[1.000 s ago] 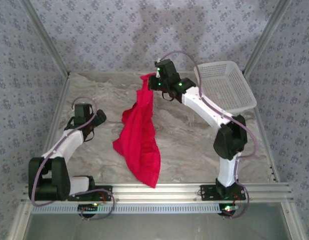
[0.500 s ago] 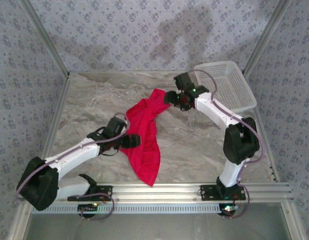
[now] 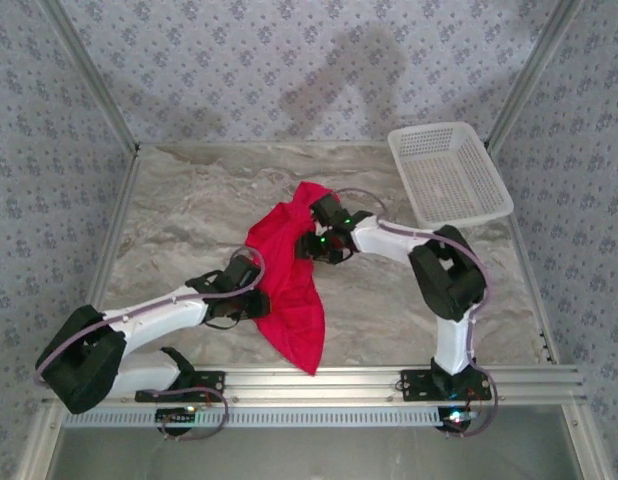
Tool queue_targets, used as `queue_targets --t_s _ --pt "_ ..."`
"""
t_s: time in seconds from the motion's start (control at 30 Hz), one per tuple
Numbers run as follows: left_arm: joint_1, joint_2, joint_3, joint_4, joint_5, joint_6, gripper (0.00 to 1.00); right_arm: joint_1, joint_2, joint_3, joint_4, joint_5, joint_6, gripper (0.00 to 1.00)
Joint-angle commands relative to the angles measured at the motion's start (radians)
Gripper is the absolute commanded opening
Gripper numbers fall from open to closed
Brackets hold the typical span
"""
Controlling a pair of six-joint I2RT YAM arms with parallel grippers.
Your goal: Fold the inside-out t-shirt
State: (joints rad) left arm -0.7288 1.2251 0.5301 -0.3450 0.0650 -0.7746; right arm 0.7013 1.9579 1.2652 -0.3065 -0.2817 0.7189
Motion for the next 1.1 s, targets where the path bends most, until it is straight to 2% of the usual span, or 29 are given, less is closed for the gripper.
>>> queue_targets --t_s 0.0,0.03,0.07,0.2,0.33,0.47,0.57,0.7,0.87,1.07 --pt "0.006 -0.029 0.062 -0.100 -0.055 0.006 0.03 -0.004 0.038 0.040 0.045 -0.044 0.064 0.20" --pt "0.018 -0.045 0.078 -0.125 -0.061 0.009 0.00 -0.018 0.028 0.038 0.040 -0.041 0.068 0.07" --pt "0.037 -0.061 0.096 -0.150 -0.062 0.015 0.00 -0.035 0.008 0.035 0.031 -0.034 0.067 0.00" --pt "0.165 -0.133 0.202 -0.257 -0.049 0.083 0.00 -0.125 -0.123 0.045 -0.067 0.002 0.004 0.00" --pt "0.380 -0.177 0.370 -0.364 0.000 0.161 0.00 -0.221 -0.275 0.077 -0.216 0.049 -0.082 0.00" --pt "0.568 -0.162 0.542 -0.403 0.053 0.189 0.00 -0.283 -0.417 0.087 -0.331 0.095 -0.176 0.00" --pt "0.655 -0.126 0.642 -0.392 0.118 0.173 0.00 -0.308 -0.482 0.113 -0.374 0.100 -0.186 0.00" --pt "0.705 -0.070 0.780 -0.428 0.183 0.167 0.00 -0.323 -0.533 0.195 -0.446 0.084 -0.199 0.00" --pt "0.715 -0.073 0.923 -0.497 0.205 0.181 0.00 -0.323 -0.633 0.254 -0.463 0.074 -0.178 0.00" --pt "0.716 -0.141 0.962 -0.477 0.284 0.142 0.00 -0.323 -0.735 0.261 -0.422 0.023 -0.137 0.00"
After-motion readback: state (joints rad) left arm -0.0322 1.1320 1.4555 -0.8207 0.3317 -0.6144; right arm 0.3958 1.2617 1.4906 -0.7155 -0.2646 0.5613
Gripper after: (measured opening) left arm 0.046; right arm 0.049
